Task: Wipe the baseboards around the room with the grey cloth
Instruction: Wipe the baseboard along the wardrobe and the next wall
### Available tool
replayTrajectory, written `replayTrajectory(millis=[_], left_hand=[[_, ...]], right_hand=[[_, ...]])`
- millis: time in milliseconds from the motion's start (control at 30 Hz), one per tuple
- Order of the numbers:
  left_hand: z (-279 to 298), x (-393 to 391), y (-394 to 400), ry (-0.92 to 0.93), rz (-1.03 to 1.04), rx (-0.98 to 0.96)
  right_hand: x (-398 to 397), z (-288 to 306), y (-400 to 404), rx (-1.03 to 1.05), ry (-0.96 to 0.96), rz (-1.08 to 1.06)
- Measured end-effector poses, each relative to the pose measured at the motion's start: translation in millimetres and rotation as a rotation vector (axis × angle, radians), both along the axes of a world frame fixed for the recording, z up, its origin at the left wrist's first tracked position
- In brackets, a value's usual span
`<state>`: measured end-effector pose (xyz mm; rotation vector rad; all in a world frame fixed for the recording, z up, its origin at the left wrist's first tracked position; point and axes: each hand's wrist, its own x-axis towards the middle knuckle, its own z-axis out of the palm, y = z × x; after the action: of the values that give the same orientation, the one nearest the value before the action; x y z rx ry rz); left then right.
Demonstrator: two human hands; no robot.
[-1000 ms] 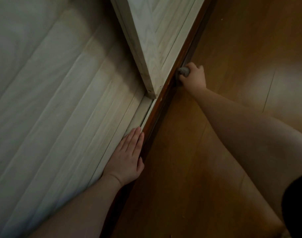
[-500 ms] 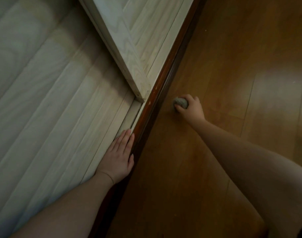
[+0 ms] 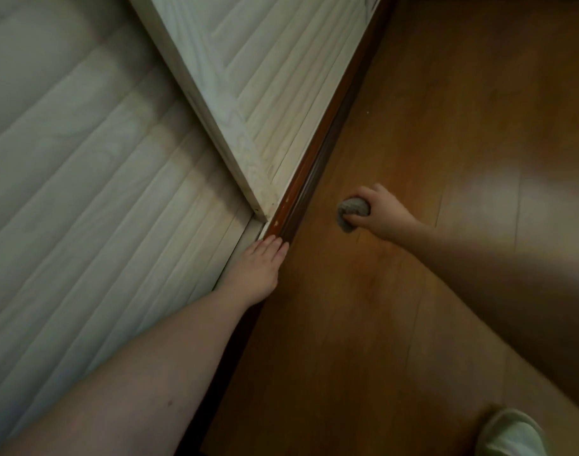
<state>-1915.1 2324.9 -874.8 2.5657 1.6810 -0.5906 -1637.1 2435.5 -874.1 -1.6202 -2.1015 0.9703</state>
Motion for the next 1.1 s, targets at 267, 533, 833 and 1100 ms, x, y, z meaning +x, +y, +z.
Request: replayTrajectory(millis=[267, 533, 833, 1100], left_hand=[[60.5, 5.6, 46.4, 0.132, -0.136, -0.198], [123.6, 19.0, 68.5, 0.124, -0.162, -0.268], [10.2, -19.5, 76.7, 0.061, -0.166, -0.077], [-20.8, -34.1, 83.8, -0.067, -0.152, -0.105]], right_hand=[[40.2, 95.8, 37.4, 0.055, -0.008, 0.133], [60.6, 118.3, 29.1, -0.095, 0.191, 0.061], [37.9, 25.9, 102.0, -0.108, 0.059, 0.139], [-3.0, 35.5, 107.4, -0.068, 0.091, -0.089]])
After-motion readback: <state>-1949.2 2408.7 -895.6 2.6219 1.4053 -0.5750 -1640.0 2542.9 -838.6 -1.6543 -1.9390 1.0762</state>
